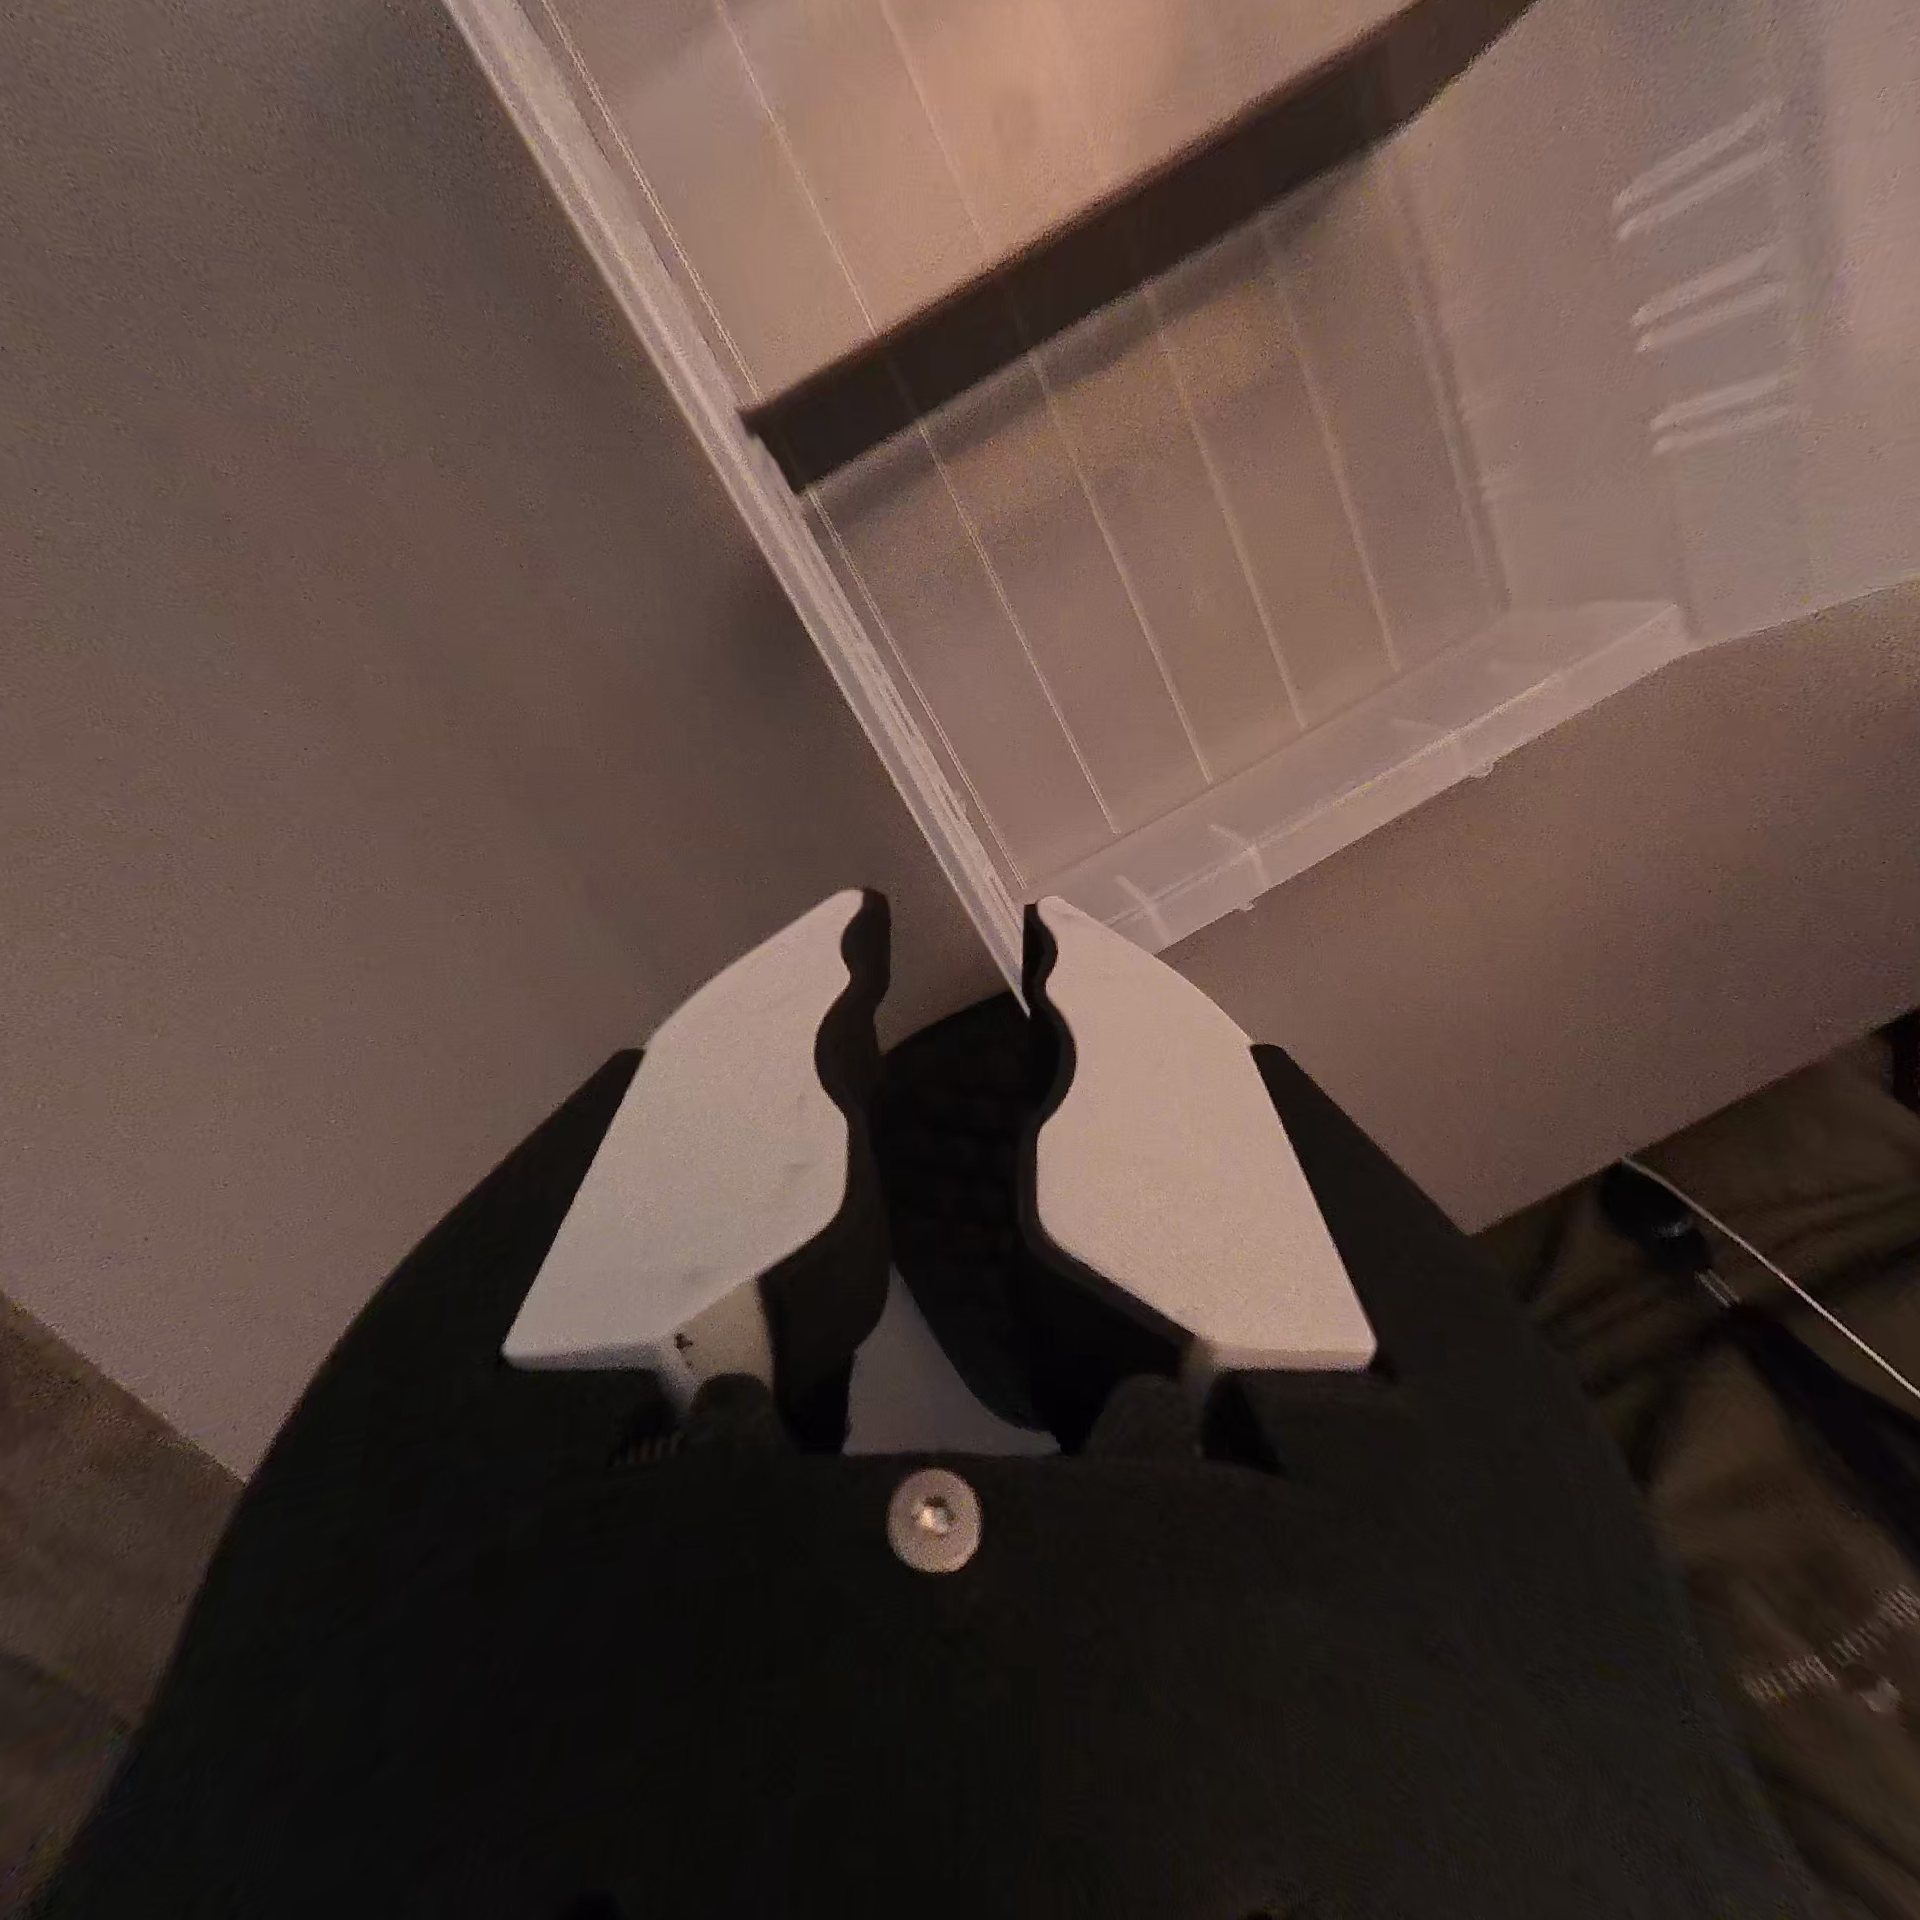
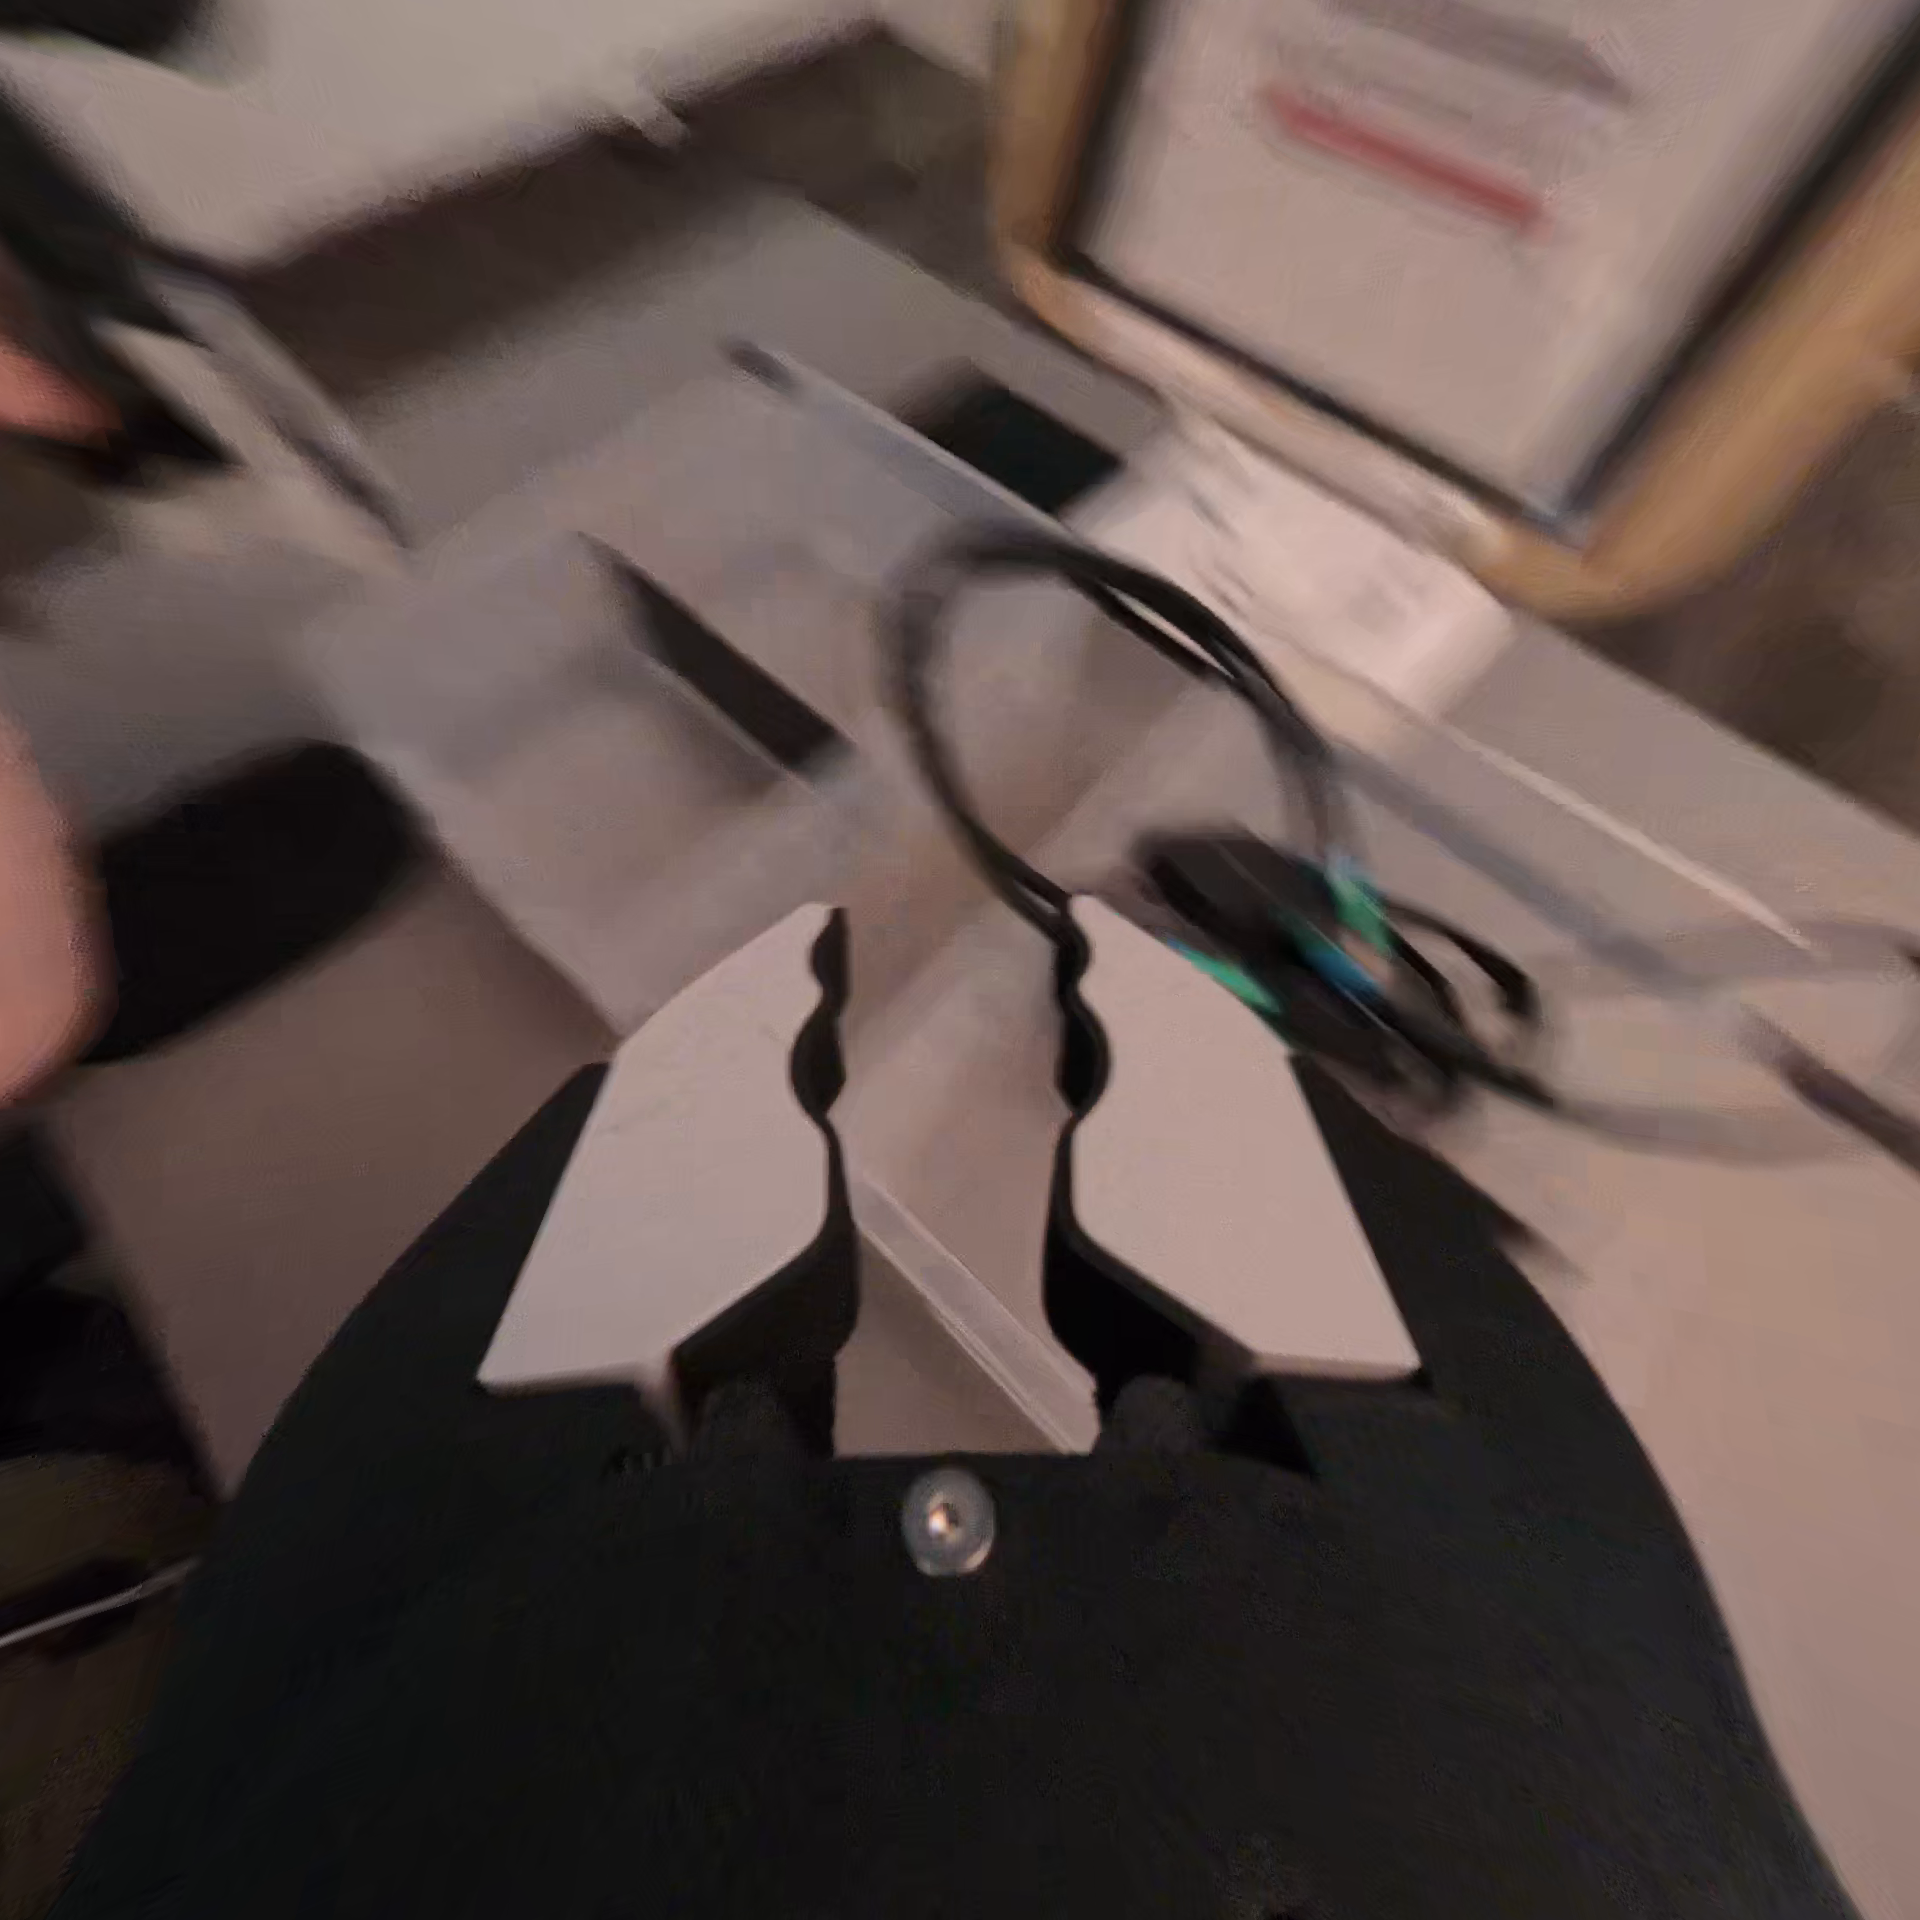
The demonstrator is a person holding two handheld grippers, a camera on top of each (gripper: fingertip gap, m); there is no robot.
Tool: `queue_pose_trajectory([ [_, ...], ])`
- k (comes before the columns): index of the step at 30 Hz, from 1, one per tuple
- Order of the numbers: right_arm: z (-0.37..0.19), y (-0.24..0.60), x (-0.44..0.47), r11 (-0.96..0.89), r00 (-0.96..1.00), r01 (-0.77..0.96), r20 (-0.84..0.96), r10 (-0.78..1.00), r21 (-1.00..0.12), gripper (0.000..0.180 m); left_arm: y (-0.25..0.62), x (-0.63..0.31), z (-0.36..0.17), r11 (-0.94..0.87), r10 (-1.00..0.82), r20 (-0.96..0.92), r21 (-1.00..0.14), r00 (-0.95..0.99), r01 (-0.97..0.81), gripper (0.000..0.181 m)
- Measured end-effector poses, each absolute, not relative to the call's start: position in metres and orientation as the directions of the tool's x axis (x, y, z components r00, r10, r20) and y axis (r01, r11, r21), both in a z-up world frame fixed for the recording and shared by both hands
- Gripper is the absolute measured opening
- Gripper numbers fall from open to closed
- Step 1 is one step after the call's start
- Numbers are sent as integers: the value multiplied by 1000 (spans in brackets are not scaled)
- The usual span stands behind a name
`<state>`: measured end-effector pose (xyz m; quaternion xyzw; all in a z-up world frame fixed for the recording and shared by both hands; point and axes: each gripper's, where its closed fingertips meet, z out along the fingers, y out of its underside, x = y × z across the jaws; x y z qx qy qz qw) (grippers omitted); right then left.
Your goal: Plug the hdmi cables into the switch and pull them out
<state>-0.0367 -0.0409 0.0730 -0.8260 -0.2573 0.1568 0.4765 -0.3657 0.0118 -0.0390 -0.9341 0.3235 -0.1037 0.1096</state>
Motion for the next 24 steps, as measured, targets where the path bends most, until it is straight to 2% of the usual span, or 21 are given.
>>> queue_pose_trajectory([
  [1, 79, -54, -82, -339, 731, 244, -58, 680, -909, 59, 13, -367, -30, -757, -627, 112, -320, 771, -569, 23],
  [2, 72, -69, -121, -352, 637, 235, -129, 760, -906, 67, 14, -367, -21, -747, -627, 104, -362, 772, -558, 23],
  [4, 35, -68, -162, -456, 640, 309, -172, 749, -835, 74, 15, -368, -6, -722, -629, 82, -431, 773, -541, 23],
  [7, -19, -27, -170, -565, 772, 403, -65, 633, -720, 66, 14, -365, 7, -687, -643, 69, -492, 762, -535, 21],
  [10, -47, -6, -174, -692, 829, 400, -85, 553, -602, 57, 13, -359, 12, -661, -665, 60, -513, 745, -548, 19],
  [13, -71, 10, -156, -754, 860, 490, 97, 502, -438, 52, 11, -357, 13, -650, -677, 63, -518, 733, -556, 19],
  [15, -72, 18, -162, -790, 882, 445, 54, 468, -421, 46, 10, -357, 15, -645, -681, 67, -526, 729, -555, 19],
  [20, -95, 7, -165, -902, 913, 389, -51, 405, -189, 49, 9, -357, 18, -638, -685, 67, -537, 726, -552, 18],
  [22, -98, 12, -160, -913, 926, 375, 15, 377, -163, 41, 9, -355, 21, -631, -687, 65, -547, 723, -550, 18],
  [24, -101, 15, -160, -920, 929, 370, 48, 367, -131, 40, 8, -354, 23, -624, -692, 64, -554, 719, -551, 18],
])
